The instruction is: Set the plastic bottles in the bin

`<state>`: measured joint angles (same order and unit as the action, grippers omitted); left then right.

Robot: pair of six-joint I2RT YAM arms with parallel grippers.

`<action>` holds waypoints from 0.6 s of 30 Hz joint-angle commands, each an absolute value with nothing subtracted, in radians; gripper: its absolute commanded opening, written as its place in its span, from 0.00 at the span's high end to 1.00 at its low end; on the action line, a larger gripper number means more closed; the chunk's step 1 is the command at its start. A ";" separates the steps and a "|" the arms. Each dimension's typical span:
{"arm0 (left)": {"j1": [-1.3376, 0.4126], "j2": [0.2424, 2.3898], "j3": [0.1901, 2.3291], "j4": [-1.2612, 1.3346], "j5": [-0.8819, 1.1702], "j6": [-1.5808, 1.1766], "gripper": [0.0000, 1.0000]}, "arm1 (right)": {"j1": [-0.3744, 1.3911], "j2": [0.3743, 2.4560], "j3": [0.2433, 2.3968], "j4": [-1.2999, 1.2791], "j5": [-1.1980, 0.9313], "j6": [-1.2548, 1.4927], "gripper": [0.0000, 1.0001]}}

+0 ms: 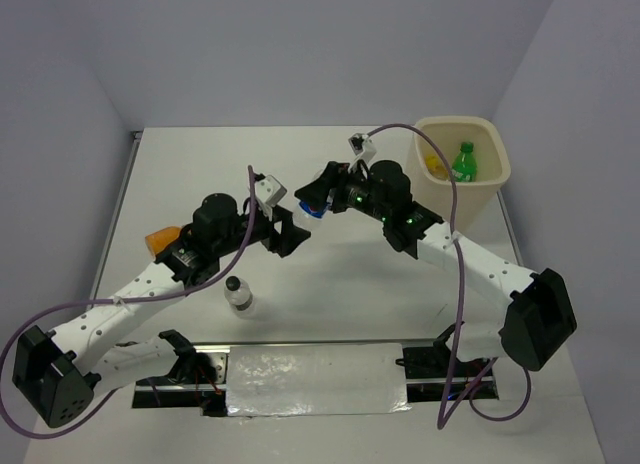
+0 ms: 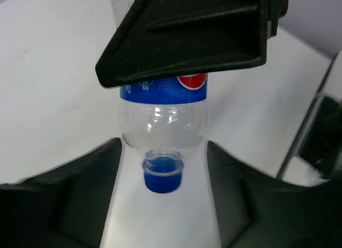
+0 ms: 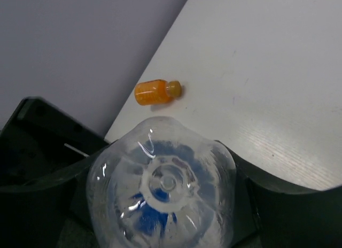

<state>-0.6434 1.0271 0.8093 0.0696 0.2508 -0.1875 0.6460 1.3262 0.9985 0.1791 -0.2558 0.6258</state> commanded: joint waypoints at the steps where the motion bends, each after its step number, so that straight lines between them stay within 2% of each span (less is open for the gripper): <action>1: -0.664 1.015 0.845 0.152 0.256 -0.178 0.18 | 0.653 1.257 0.982 0.255 -0.200 0.612 0.59; 2: -0.666 1.012 0.848 0.140 0.239 -0.187 0.02 | 0.653 1.243 0.988 0.236 -0.154 0.594 0.63; 3: -0.666 1.009 0.851 0.118 0.204 -0.195 0.01 | 0.650 1.226 0.999 0.185 -0.129 0.572 0.63; 5: -0.666 0.994 0.871 0.085 0.151 -0.231 0.01 | 0.641 1.184 1.057 0.115 -0.037 0.482 0.64; 8: -0.666 0.982 0.919 -0.035 -0.091 -0.320 0.01 | 0.559 1.137 1.159 -0.059 0.139 0.359 0.65; 11: -0.666 0.980 0.963 -0.184 -0.227 -0.409 0.01 | 0.480 1.097 1.235 -0.135 0.320 0.269 0.65; 15: -0.664 0.986 0.966 -0.271 -0.389 -0.489 0.01 | 0.222 1.069 1.275 -0.152 0.337 0.232 0.65; 18: -0.664 1.000 0.974 -0.333 -0.491 -0.543 0.01 | 0.117 1.103 1.330 -0.193 0.415 0.195 0.64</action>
